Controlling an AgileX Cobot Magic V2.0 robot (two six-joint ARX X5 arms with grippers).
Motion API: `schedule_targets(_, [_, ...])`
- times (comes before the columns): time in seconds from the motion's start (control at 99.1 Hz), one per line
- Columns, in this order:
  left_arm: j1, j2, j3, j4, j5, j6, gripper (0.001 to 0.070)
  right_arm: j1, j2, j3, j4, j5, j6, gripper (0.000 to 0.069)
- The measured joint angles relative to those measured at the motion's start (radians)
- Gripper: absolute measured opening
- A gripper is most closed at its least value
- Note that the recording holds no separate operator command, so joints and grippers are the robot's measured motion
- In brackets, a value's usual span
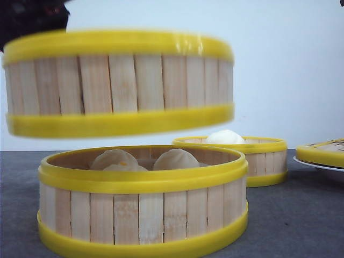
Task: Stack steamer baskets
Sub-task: 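Lift the basket with the left gripper and lower it onto the nearest basket, then open the left gripper and withdraw it from the stack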
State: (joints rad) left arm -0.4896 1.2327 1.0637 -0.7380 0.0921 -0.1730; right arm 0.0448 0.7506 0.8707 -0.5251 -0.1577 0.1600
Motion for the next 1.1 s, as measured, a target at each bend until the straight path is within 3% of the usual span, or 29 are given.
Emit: schedule_targets(1.1, [-0.026,0.167,0.000,0.084,-0.003,-0.006,0.0025,0.000,0.000,0.000,-0.013,0.000,0.000,0.0463])
